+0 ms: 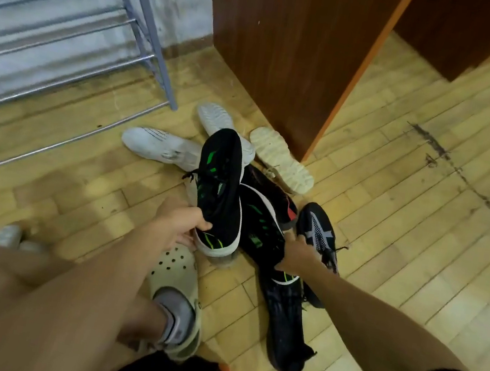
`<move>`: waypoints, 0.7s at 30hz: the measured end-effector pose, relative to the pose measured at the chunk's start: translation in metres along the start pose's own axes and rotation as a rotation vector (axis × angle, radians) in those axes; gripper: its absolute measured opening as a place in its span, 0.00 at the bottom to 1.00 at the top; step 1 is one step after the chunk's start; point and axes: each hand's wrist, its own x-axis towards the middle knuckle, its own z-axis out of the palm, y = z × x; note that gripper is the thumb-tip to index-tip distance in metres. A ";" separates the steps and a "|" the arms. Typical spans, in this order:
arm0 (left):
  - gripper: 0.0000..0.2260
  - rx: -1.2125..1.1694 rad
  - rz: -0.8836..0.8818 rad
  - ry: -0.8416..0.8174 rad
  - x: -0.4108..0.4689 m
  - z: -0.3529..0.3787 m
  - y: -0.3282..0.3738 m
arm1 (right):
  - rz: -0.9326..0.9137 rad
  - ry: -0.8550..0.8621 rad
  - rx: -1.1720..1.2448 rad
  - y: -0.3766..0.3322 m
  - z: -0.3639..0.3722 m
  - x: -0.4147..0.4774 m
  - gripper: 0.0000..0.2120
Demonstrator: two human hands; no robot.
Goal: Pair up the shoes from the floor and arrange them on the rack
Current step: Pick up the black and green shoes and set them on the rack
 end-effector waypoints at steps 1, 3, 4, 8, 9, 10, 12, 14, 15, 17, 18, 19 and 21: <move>0.15 -0.009 0.002 -0.002 -0.002 0.001 0.000 | 0.007 0.035 0.042 0.002 0.002 0.000 0.38; 0.15 -0.027 0.017 0.009 -0.005 0.001 -0.001 | 0.017 0.042 0.132 0.006 0.001 0.001 0.26; 0.15 -0.041 0.023 0.018 -0.007 0.002 0.000 | 0.017 0.047 0.160 0.007 0.000 0.001 0.20; 0.15 -0.103 0.007 0.030 -0.015 0.005 0.002 | 0.007 0.045 0.186 0.007 -0.017 -0.007 0.12; 0.15 -0.108 -0.005 0.020 -0.017 0.006 0.002 | 0.007 0.043 0.190 0.008 -0.025 -0.009 0.12; 0.16 -0.109 -0.016 0.013 -0.019 0.006 0.002 | -0.001 0.042 0.192 0.010 -0.035 -0.011 0.13; 0.17 -0.123 -0.029 0.036 -0.021 0.004 0.002 | -0.023 0.029 0.200 0.013 -0.055 -0.015 0.14; 0.17 -0.148 -0.018 0.094 -0.023 -0.003 0.005 | -0.040 0.015 0.238 0.012 -0.073 -0.021 0.09; 0.17 -0.155 -0.010 0.119 -0.024 -0.008 0.007 | -0.051 0.017 0.281 0.010 -0.081 -0.023 0.07; 0.17 -0.163 -0.005 0.144 -0.025 -0.021 0.012 | -0.073 0.050 0.436 0.004 -0.093 -0.023 0.09; 0.17 -0.165 -0.008 0.151 -0.025 -0.029 0.015 | -0.090 0.068 0.527 -0.002 -0.099 -0.023 0.10; 0.17 -0.163 -0.012 0.162 -0.025 -0.037 0.018 | -0.112 0.081 0.608 -0.011 -0.104 -0.021 0.11; 0.17 -0.166 -0.021 0.195 -0.024 -0.053 0.026 | -0.151 0.084 0.704 -0.033 -0.117 -0.016 0.11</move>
